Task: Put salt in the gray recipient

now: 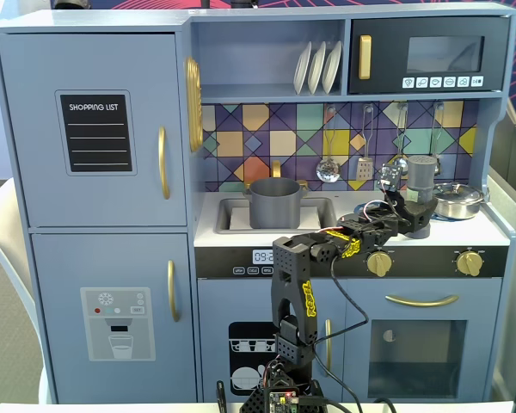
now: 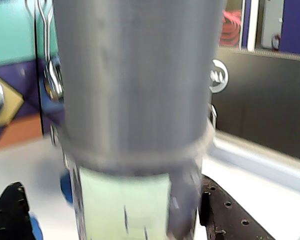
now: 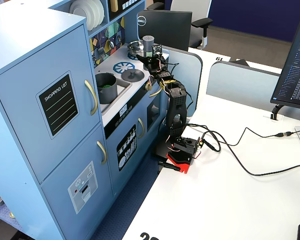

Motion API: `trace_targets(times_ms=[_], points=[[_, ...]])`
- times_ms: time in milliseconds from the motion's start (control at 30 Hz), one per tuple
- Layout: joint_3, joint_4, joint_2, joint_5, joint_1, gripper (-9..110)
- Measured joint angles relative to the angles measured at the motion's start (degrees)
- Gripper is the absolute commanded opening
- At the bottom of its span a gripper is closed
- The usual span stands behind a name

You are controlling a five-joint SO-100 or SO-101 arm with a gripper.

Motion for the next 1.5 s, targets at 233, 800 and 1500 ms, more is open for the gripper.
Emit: trace_targets(times_ms=[233,800,1500], points=[[16.79,14.41,22.15,-1.41,1.85,40],[39.02,87.01,78.05,-3.6,-41.75,0],[71.54,88.59,86.31,1.58,-50.27,0]])
